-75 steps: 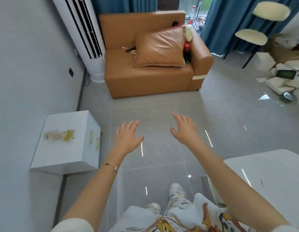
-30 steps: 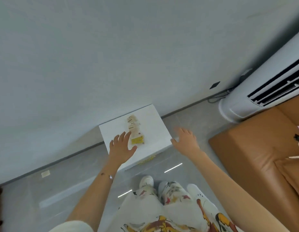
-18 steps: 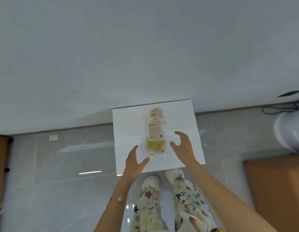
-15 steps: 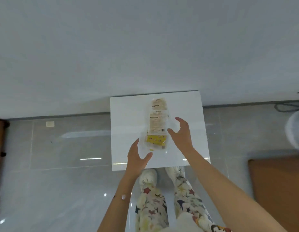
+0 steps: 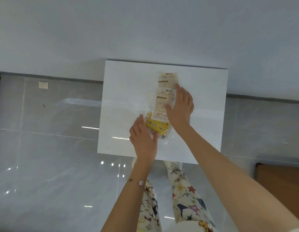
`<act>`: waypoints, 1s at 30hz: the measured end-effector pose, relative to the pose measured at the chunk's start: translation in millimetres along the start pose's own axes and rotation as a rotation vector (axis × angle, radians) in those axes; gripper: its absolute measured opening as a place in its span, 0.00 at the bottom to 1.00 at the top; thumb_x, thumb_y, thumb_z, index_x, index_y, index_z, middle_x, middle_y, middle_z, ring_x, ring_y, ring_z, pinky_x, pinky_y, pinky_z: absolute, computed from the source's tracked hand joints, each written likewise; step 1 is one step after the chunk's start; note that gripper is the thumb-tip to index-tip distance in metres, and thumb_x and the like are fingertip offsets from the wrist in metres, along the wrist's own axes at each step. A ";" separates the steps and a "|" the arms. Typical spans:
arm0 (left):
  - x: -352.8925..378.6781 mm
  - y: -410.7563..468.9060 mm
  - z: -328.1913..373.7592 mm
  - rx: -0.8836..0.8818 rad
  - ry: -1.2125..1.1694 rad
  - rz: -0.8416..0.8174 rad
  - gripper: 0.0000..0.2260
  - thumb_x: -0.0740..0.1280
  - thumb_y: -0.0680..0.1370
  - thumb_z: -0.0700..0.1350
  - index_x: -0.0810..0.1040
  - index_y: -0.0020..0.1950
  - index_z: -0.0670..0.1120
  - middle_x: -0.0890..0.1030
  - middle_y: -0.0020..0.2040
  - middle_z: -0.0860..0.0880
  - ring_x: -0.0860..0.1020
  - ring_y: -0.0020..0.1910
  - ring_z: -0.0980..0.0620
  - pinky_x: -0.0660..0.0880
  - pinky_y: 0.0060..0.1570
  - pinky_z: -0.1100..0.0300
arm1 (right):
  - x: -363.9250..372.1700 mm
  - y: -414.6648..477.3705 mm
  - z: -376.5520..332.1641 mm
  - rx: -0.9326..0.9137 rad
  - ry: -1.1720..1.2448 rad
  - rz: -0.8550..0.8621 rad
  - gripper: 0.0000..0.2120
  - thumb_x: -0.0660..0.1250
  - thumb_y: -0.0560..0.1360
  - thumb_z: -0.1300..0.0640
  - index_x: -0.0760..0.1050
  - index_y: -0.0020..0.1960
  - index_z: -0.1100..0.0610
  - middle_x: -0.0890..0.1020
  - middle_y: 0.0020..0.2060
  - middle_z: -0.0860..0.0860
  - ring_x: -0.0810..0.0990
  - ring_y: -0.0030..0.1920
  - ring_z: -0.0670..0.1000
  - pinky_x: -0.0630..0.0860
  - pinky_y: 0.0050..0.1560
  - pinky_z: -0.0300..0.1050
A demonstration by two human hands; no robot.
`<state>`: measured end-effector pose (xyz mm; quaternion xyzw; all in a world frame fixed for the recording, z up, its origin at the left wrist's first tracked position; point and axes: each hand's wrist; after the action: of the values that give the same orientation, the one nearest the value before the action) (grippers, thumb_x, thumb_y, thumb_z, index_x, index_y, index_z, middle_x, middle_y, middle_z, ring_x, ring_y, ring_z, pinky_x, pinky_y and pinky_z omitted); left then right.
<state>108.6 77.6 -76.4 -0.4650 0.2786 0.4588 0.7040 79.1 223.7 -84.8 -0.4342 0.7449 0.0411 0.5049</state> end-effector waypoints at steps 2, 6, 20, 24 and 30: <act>-2.2 1.5 5.0 -0.008 -0.035 -0.003 0.39 0.75 0.70 0.45 0.60 0.75 0.41 0.68 0.68 0.40 0.66 0.65 0.40 0.69 0.62 0.46 | -2.2 -0.5 -1.7 0.023 0.042 0.031 0.38 0.69 0.74 0.56 0.53 0.77 0.49 0.63 0.71 0.53 0.60 0.71 0.55 0.56 0.70 0.53; -4.3 8.0 10.4 -0.141 -0.186 -0.086 0.38 0.77 0.68 0.41 0.61 0.72 0.39 0.68 0.65 0.41 0.65 0.64 0.43 0.62 0.60 0.59 | -6.5 7.4 -8.8 0.178 0.230 -0.035 0.42 0.70 0.71 0.62 0.51 0.77 0.49 0.67 0.66 0.55 0.66 0.67 0.56 0.59 0.68 0.53; -13.5 3.8 -3.5 -0.142 -0.350 -0.128 0.09 0.70 0.73 0.39 0.73 0.50 0.41 0.76 0.44 0.47 0.74 0.46 0.46 0.72 0.45 0.54 | -27.1 17.5 -16.3 0.277 0.603 -0.090 0.08 0.66 0.73 0.65 0.75 0.51 0.57 0.80 0.45 0.51 0.78 0.43 0.51 0.73 0.35 0.36; -21.1 -6.1 -1.1 -0.169 -0.496 -0.136 0.09 0.65 0.77 0.37 0.69 0.55 0.44 0.74 0.42 0.59 0.76 0.41 0.60 0.71 0.36 0.66 | -29.9 8.1 -8.8 0.260 0.679 -0.111 0.08 0.63 0.75 0.64 0.69 0.52 0.55 0.78 0.48 0.52 0.79 0.48 0.54 0.79 0.44 0.48; -40.4 -11.1 -10.8 -0.195 -0.677 -0.130 0.12 0.64 0.77 0.35 0.68 0.58 0.45 0.77 0.49 0.53 0.77 0.47 0.57 0.75 0.43 0.64 | -44.7 -7.9 10.6 0.351 0.878 -0.215 0.12 0.62 0.77 0.68 0.69 0.57 0.55 0.79 0.49 0.48 0.80 0.49 0.48 0.79 0.41 0.38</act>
<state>101.9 50.5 -43.4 -0.3685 -0.0460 0.5655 0.7364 97.2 251.1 -51.8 -0.3934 0.8342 -0.3246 0.2096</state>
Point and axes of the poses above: each hand's wrist, its own y-axis towards the middle knuckle, its own x-axis out of the palm, z = x × y
